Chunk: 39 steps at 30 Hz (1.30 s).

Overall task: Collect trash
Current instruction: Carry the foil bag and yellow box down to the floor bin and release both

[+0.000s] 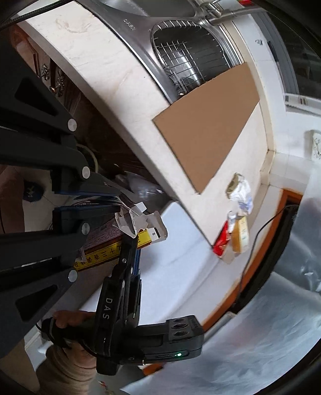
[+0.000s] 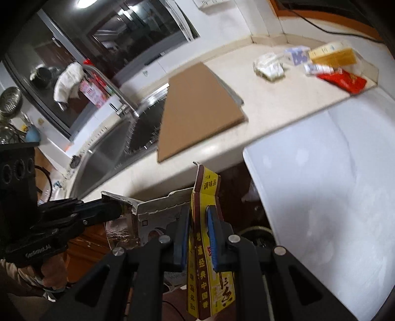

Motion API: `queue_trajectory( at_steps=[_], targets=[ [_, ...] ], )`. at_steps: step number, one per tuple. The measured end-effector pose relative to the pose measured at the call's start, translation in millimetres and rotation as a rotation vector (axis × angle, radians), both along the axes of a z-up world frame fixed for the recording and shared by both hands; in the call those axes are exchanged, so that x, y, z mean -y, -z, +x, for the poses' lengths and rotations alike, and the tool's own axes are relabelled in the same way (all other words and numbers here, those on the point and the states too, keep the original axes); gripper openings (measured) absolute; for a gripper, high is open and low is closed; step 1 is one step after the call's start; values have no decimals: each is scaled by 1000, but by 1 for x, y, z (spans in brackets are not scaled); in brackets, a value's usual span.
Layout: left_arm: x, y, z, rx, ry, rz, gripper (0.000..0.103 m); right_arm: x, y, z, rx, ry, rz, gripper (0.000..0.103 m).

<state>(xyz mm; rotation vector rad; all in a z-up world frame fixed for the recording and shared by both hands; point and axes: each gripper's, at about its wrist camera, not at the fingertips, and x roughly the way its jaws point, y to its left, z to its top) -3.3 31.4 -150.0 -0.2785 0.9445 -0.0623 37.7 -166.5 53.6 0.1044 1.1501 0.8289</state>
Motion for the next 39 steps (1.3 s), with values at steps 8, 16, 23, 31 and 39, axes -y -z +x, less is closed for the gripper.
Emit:
queue_trajectory(
  at_steps=[8, 16, 23, 31, 39],
  targets=[
    [3, 47, 8, -31, 63, 61, 4, -16, 43, -18, 26, 56, -137, 14],
    [7, 126, 20, -87, 133, 148, 4, -24, 115, -28, 18, 134, -235, 14],
    [4, 196, 35, -118, 130, 163, 4, -37, 220, -29, 57, 147, -307, 14],
    [5, 266, 47, -161, 156, 185, 4, -42, 350, -26, 48, 159, -354, 17],
    [4, 300, 62, -183, 170, 235, 28, -45, 450, -1, 24, 171, -413, 29]
  ],
)
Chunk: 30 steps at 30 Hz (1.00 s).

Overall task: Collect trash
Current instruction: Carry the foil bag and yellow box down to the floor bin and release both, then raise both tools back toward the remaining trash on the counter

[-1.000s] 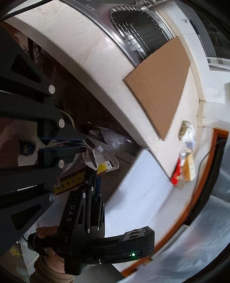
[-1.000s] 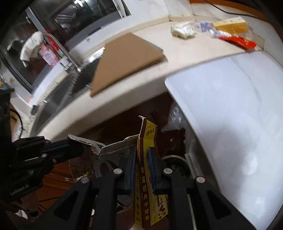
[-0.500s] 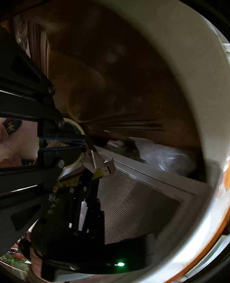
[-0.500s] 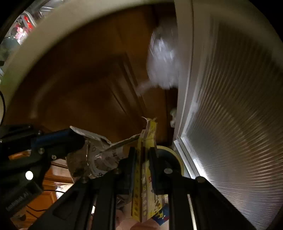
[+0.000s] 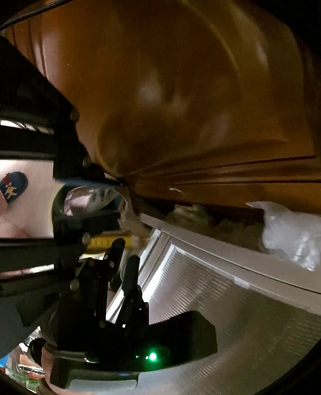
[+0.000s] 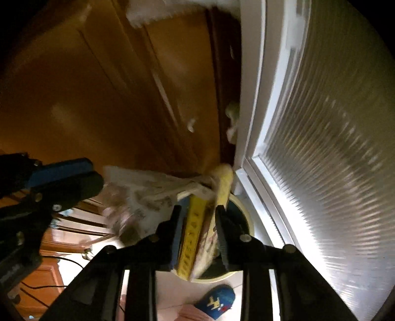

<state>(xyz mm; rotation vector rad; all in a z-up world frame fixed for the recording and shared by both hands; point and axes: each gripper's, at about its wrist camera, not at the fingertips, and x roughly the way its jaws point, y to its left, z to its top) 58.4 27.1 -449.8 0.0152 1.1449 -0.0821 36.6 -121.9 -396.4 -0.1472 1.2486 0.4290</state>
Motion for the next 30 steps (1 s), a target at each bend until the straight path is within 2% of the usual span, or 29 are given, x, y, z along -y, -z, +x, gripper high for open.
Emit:
queue_trajectory(
  at_steps=[3, 9, 12, 14, 18, 23, 25, 27, 30],
  targets=[
    [0, 2, 3, 1, 1, 19, 44, -1, 22, 9, -15, 11, -17, 33],
    [-1, -6, 2, -17, -16, 33, 47, -5, 50, 14, -15, 6, -41, 34],
    [3, -18, -5, -25, -28, 29, 47, -5, 52, 13, -16, 1, -45, 34],
    [4, -34, -12, -26, -39, 21, 48, -6, 49, 13, -13, 2, -38, 34],
    [1, -66, -28, -21, -90, -5, 60, 0, 38, 8, -6, 17, -35, 34],
    [-1, -111, -54, -18, -118, -13, 61, 5, 25, 1, -7, 36, -30, 34],
    [-1, -128, -61, -11, -122, -12, 65, 6, 13, -7, -5, 30, -31, 34],
    [-3, -153, -70, 7, -117, -15, 78, 6, 4, -26, -5, 24, -25, 34],
    [-6, -196, -78, 54, -104, 10, 85, 3, -26, -26, 16, 14, -29, 36]
  ],
)
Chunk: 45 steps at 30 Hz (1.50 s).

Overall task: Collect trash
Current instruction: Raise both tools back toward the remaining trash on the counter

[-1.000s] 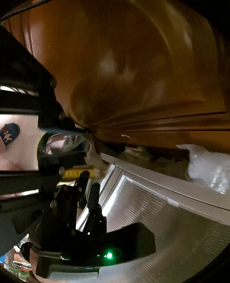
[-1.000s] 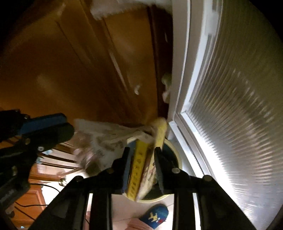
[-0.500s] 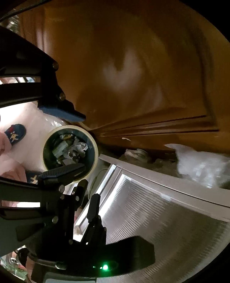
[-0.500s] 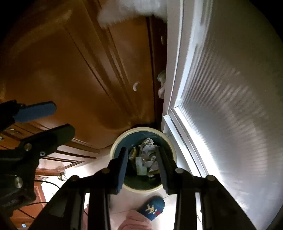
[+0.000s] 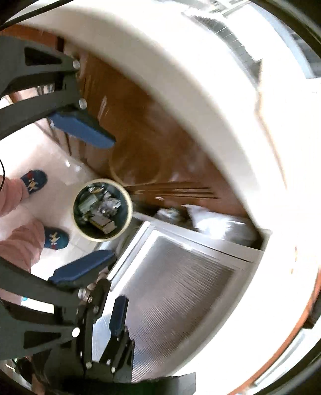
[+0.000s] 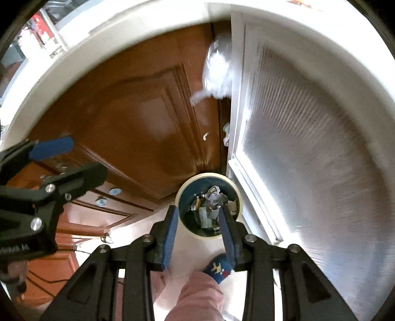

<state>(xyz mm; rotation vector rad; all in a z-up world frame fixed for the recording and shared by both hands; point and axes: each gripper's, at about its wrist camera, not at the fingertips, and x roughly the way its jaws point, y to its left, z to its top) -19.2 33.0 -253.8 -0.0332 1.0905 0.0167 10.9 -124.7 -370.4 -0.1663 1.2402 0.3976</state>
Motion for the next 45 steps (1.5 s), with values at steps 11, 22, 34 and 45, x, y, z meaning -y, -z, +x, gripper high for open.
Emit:
queue_trajectory(
  at_steps=[11, 22, 34, 45],
  targets=[
    [-3, -122, 23, 216, -26, 48, 89, 4, -99, 16, 212, -24, 12, 39],
    [28, -231, 52, 417, -24, 116, 92, 26, -200, 50, 440, 23, 39, 40],
    [67, -275, 89, 498, -83, 109, 92, 72, -328, 70, 581, 38, 62, 40],
    [66, -259, 131, 408, -28, 93, 92, 97, -336, 114, 563, 110, 75, 40]
  ],
)
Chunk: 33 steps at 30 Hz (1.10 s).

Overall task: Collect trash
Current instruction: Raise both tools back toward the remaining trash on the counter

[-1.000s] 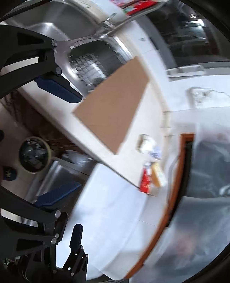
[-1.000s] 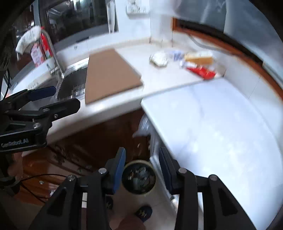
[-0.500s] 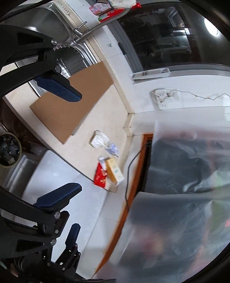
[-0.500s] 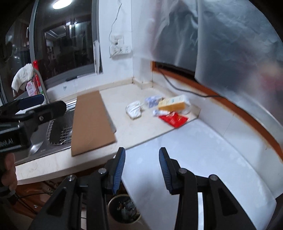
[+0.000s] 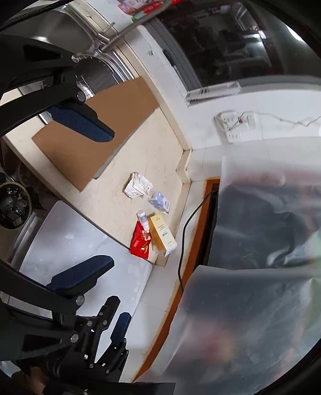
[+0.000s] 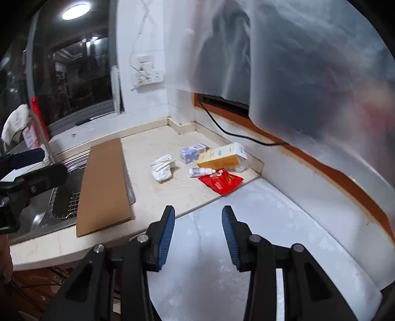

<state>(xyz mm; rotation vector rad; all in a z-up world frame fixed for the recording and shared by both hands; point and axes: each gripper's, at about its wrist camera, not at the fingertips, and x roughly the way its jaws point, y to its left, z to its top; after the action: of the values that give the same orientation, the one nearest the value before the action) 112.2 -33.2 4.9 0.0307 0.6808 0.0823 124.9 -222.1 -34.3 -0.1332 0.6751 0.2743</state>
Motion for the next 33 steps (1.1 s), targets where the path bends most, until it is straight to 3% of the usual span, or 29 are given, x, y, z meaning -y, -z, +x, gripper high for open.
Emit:
queue_trajectory(
  at_steps=[9, 15, 17, 22, 27, 33],
  targets=[
    [-42, 13, 96, -97, 85, -50, 92, 4, 16, 56, -102, 130, 61, 40],
    [-81, 47, 181, -185, 110, -129, 92, -10, 28, 113, -147, 232, 95, 56],
    [-91, 67, 210, -222, 113, -156, 92, -17, 35, 137, -163, 269, 97, 65],
    [-105, 118, 264, -305, 110, -172, 92, -25, 52, 198, -170, 398, 151, 78],
    [-113, 151, 288, -357, 89, -177, 92, -19, 71, 246, -200, 532, 284, 87],
    [-112, 172, 299, -384, 94, -188, 92, -21, 90, 282, -216, 656, 297, 87]
  ],
)
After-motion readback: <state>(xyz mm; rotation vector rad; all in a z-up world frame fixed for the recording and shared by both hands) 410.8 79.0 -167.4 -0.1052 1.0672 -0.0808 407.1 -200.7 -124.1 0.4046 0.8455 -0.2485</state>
